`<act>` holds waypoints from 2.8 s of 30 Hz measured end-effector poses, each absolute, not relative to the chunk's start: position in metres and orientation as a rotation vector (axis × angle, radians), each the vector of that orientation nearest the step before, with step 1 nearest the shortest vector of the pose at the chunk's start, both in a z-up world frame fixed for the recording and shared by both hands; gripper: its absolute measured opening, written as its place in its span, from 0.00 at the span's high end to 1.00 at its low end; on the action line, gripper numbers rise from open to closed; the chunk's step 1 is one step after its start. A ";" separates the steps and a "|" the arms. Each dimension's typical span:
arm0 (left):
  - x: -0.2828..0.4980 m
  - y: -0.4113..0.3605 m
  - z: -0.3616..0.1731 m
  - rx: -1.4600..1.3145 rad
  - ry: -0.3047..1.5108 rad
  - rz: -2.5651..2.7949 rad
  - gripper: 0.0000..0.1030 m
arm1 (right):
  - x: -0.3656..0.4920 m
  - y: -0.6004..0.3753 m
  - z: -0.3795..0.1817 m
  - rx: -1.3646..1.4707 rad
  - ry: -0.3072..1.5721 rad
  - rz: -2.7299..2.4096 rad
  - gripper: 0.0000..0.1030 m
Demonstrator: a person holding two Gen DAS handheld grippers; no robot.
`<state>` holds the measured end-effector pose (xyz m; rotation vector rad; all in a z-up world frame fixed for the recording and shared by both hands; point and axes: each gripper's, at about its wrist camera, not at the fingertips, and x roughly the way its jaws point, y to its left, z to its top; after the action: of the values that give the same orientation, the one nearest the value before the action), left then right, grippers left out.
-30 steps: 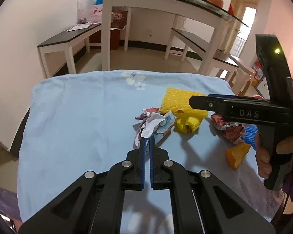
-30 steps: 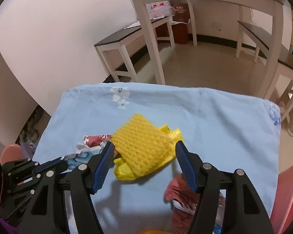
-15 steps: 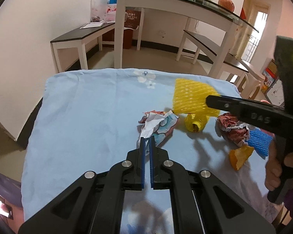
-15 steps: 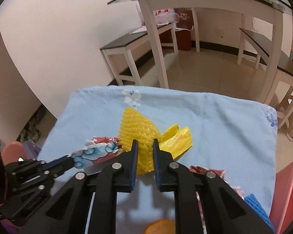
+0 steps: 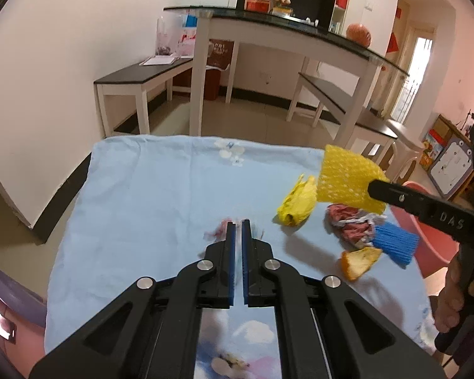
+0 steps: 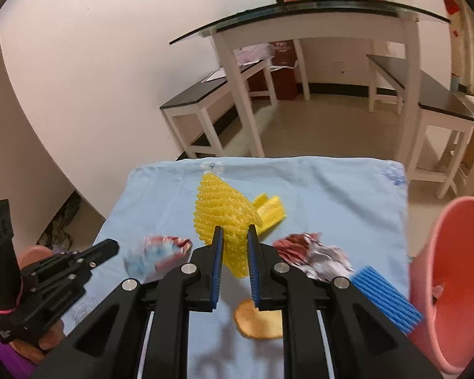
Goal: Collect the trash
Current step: 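Lift the wrapper with left tool while right tool holds the yellow net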
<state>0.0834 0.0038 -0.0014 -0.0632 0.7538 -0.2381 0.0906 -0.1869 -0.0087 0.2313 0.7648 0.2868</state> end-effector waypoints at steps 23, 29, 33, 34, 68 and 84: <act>0.099 0.027 -0.041 -0.193 0.938 -0.192 0.70 | 0.036 -0.239 -0.001 0.294 0.731 0.225 0.86; 0.112 0.012 -0.051 -0.194 0.959 -0.200 0.68 | 0.032 -0.245 -0.002 0.305 0.729 0.219 0.85; 0.109 -0.004 -0.071 -0.119 1.013 -0.165 0.68 | 0.027 -0.251 -0.005 0.314 0.730 0.213 0.85; 0.103 -0.008 -0.070 -0.084 0.967 -0.147 0.68 | 0.026 -0.253 -0.006 0.319 0.732 0.211 0.85; 0.065 -0.023 -0.048 -0.056 0.897 -0.206 0.90 | 0.013 -0.272 -0.019 0.376 0.738 0.189 0.84; 0.062 -0.012 -0.046 -0.073 0.866 -0.174 0.67 | 0.016 -0.266 -0.021 0.378 0.751 0.208 0.83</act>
<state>0.0616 -0.0124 -0.0462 -0.0729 0.8659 -0.1740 0.0158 -0.2665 -0.0213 0.3784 0.7510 0.2081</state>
